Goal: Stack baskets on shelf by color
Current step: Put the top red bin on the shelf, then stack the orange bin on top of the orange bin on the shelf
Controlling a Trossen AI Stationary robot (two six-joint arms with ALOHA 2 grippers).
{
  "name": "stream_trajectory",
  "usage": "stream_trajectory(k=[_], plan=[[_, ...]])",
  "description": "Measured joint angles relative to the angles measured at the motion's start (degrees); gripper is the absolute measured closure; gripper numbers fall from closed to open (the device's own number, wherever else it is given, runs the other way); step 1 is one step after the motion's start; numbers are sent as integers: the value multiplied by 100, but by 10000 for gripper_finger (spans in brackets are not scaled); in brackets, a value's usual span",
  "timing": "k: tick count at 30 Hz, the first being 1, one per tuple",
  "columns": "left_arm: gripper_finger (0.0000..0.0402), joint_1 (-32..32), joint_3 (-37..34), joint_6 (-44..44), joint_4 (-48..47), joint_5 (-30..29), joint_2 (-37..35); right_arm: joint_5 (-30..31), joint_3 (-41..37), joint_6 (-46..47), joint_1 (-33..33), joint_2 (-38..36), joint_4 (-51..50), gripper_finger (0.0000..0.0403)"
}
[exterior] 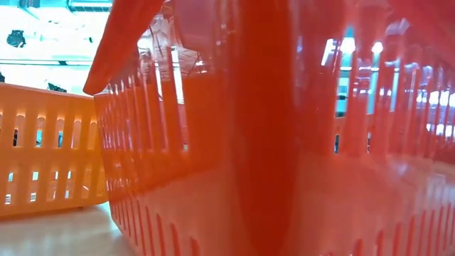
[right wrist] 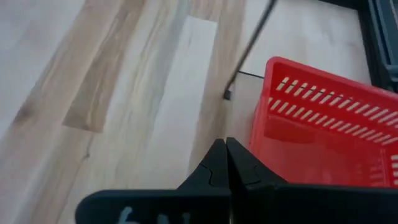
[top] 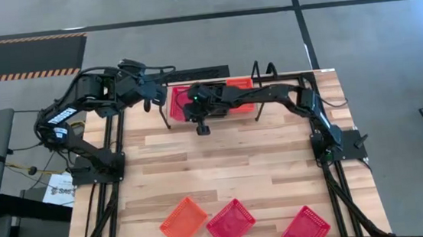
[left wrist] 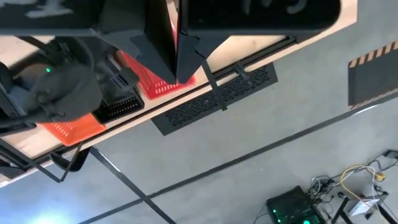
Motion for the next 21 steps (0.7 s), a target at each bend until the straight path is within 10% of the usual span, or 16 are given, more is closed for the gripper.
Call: stream_trajectory(k=[15,21], plan=[[401,-22,-94,47,15,537,-3,-56,7,273,152,-997,-1083,403],[401,-180,-1116,-804,11,938,-40,1179,4,469,372,-2179,-2341,403]])
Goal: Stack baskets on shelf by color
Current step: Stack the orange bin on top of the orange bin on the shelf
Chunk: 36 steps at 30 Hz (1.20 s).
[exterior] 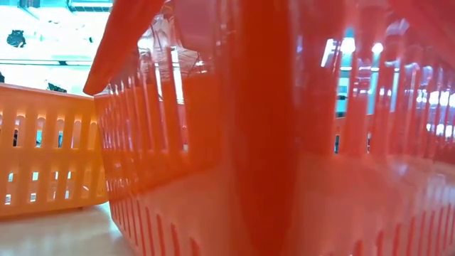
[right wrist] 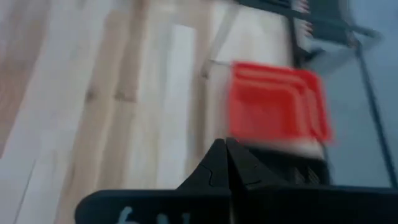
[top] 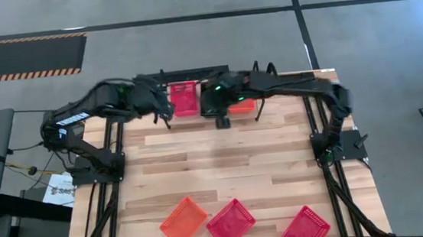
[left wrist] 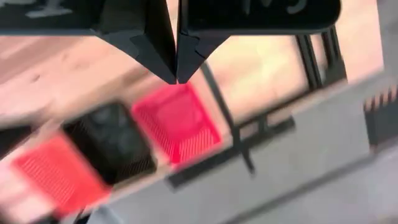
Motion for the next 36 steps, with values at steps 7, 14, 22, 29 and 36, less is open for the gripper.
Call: stream_trajectory(k=[7,14,22,29,36], plan=[[401,-417,-1965,-1484,13,1489,10,601,-2,790,-47,-1233,-1401,403],[401,-1493,-2950,-3185,604,3346,16,612,-4,856,-169,-1936,-1902,403],[401,-2642,-2982,-3672,2265,3265,108,615,-5,523,-510,-2181,-2089,403],[402,-3054,-2982,-3269,2819,3414,794,615,-15,240,-763,-2116,-2166,402],[366,-3077,-2982,-3083,3265,4171,1492,615,-13,-9,-835,-2184,-2342,402]])
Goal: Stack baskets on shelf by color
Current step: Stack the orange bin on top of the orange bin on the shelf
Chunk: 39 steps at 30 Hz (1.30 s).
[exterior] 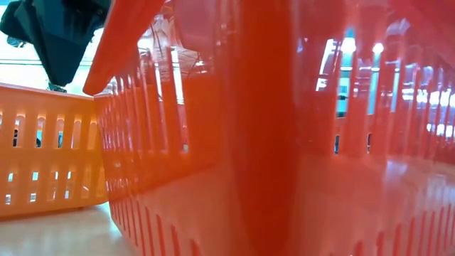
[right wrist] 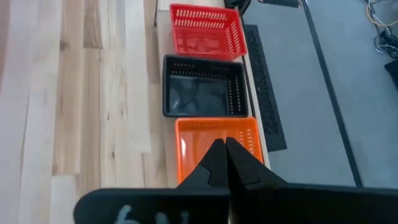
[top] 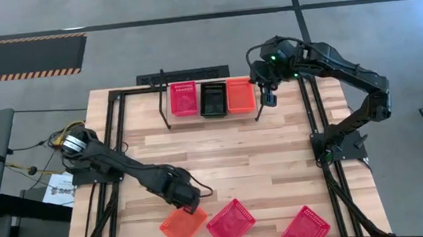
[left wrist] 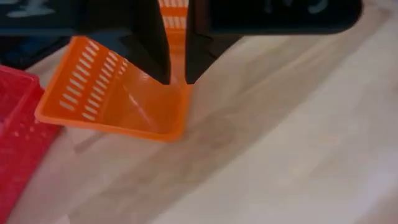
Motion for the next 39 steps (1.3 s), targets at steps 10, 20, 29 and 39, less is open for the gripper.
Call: stream_trajectory(k=[10,20,29,39], plan=[[260,5,0,147,223,184,452,7,4,-42,-106,-143,-355,402],[224,48,-140,469,277,-5,843,4,4,-43,-96,-181,-396,402],[383,521,-306,1966,353,448,1137,7,7,199,-96,-273,-528,402],[401,1833,725,2946,-643,-2407,44,246,7,675,-96,-295,-495,402]])
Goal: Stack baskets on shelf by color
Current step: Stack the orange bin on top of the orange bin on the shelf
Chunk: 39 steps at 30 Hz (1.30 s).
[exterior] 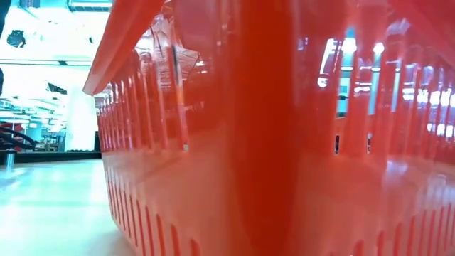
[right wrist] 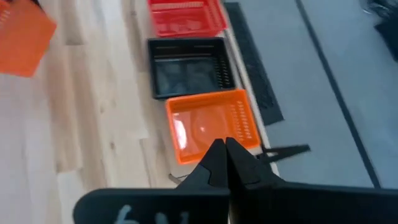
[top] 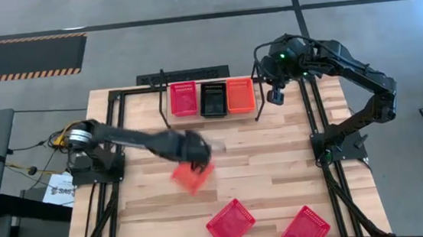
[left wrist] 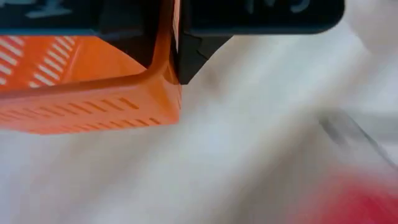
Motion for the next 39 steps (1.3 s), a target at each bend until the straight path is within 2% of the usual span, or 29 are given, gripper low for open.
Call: stream_trajectory(k=[3,6,7,9,13,17,21,24,27,31,33,35,39], plan=[[401,224,585,224,134,-2017,-450,317,0,315,16,0,2,402],[401,363,1028,820,514,-4037,-890,589,-99,728,128,7,140,402],[401,398,1119,1099,762,-4530,-1040,713,-160,853,201,11,255,402],[401,566,1190,1830,1358,-5034,-1262,912,-297,1035,375,15,519,402],[401,975,1192,3297,2281,-4713,-1579,1393,-720,1148,890,15,1622,402],[401,1473,1182,4098,2726,-4052,-1590,2122,-1124,970,1425,22,2889,402],[401,1983,1159,4777,3490,-2879,-1535,2850,-1533,656,1920,22,4077,402],[401,2319,1057,5203,4197,-1739,-1509,3302,-1852,650,2181,22,4597,402],[401,2579,1035,5401,4865,-797,-1494,4037,-2200,704,2380,22,5010,403],[401,2791,1035,5793,5258,-413,-1454,5115,-2718,670,2556,22,6032,403],[401,2871,1035,5930,5429,-289,-1385,5457,-2935,451,2610,22,6601,403],[401,2989,1024,5975,5404,-31,-1350,5486,-3015,218,2606,22,6927,402],[401,3193,1023,5934,5523,414,-1159,5370,-3023,-214,2396,22,6925,393]])
